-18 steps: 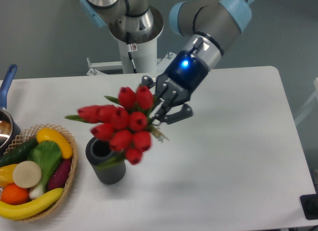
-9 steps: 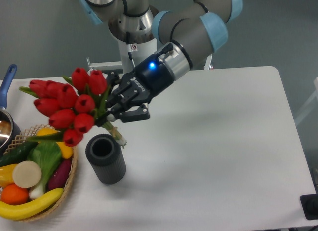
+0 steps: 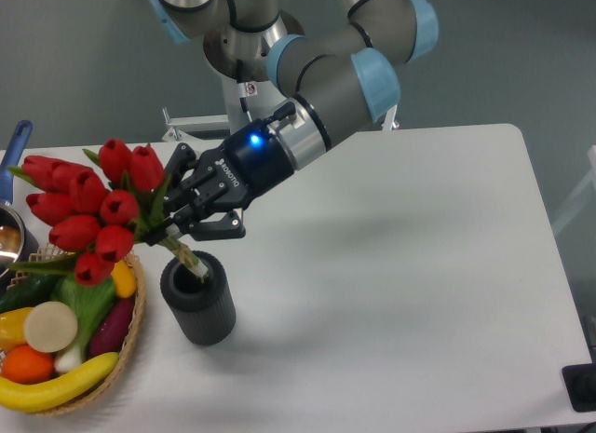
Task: Insert the flowers into the vase
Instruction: 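Lower the tulip stems into the vase opening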
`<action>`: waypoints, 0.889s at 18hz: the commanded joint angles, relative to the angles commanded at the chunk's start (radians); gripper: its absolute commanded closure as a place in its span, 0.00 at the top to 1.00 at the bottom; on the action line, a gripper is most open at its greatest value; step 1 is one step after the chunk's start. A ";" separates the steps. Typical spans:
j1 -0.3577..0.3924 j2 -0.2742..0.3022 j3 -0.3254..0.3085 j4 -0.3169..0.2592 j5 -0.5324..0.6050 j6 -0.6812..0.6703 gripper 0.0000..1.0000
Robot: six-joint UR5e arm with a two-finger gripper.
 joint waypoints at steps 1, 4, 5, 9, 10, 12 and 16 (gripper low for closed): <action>0.000 0.000 -0.005 0.000 0.000 0.002 0.25; -0.002 0.000 -0.024 0.000 -0.002 0.000 0.25; -0.006 -0.002 -0.028 0.000 -0.011 0.002 0.25; -0.005 -0.028 -0.040 0.000 -0.015 0.002 0.25; -0.005 -0.031 -0.045 0.000 -0.015 0.002 0.25; -0.002 -0.041 -0.046 0.000 -0.015 0.002 0.25; 0.009 -0.054 -0.075 0.000 -0.015 0.017 0.25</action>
